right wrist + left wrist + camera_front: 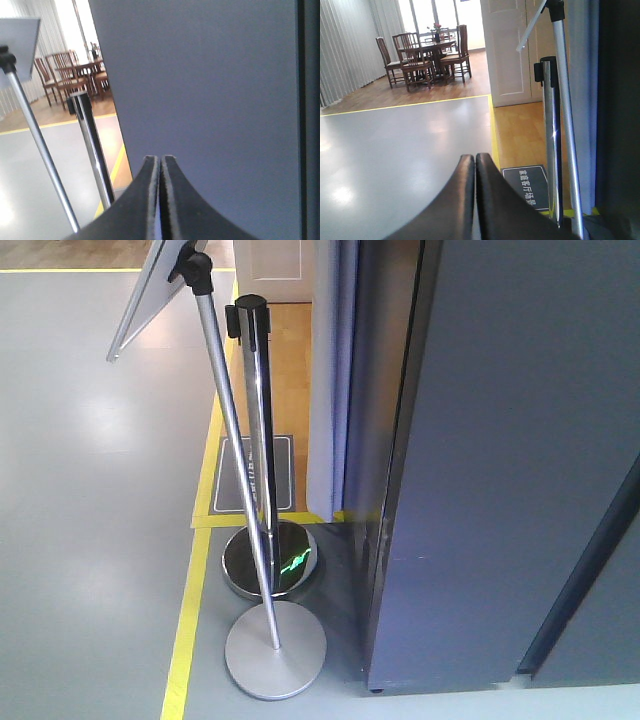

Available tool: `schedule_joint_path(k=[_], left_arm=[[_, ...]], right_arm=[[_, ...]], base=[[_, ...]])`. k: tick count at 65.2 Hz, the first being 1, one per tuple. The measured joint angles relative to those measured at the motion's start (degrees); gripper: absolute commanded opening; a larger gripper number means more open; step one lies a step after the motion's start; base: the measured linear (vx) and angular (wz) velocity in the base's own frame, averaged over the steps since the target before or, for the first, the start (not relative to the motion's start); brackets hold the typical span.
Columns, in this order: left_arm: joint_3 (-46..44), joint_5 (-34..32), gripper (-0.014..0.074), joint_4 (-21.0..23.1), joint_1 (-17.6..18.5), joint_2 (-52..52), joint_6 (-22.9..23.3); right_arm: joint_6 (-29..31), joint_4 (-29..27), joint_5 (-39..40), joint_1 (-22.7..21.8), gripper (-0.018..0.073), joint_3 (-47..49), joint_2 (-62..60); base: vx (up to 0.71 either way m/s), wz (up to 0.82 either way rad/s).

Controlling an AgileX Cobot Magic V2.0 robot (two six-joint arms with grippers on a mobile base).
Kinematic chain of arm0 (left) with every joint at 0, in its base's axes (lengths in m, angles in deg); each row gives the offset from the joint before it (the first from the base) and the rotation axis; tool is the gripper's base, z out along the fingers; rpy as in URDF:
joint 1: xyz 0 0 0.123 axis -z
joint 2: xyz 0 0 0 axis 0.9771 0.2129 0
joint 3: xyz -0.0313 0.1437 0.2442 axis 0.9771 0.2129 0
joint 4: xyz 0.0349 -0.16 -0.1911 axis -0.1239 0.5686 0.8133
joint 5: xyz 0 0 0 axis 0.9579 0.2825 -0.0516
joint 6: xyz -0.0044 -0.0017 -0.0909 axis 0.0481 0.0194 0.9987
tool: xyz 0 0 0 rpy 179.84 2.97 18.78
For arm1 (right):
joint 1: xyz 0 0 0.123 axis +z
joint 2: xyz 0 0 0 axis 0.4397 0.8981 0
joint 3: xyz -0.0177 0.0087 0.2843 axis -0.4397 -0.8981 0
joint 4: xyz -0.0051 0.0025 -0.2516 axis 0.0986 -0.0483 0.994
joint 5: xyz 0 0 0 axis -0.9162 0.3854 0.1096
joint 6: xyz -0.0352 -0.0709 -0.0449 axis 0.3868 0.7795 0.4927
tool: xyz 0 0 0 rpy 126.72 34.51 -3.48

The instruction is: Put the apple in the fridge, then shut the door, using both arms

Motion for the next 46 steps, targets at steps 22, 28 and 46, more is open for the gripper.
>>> schedule_joint_path(k=[22,28,46], left_arm=[[0.0,0.0,-0.0005,0.0,0.0,0.0,0.0],[0.0,0.0,-0.0005,0.0,0.0,0.0,0.0],[0.0,0.0,-0.0005,0.0,0.0,0.0,0.0]], right_arm=[[0.5,0.1,0.6,0.0,-0.0005,-0.1,0.0],[0.5,0.1,0.6,0.0,-0.0005,-0.1,0.0],[0.5,0.1,0.6,0.0,-0.0005,-0.1,0.0]], base=[[0.0,0.0],[0.0,0.0],[0.0,0.0]])
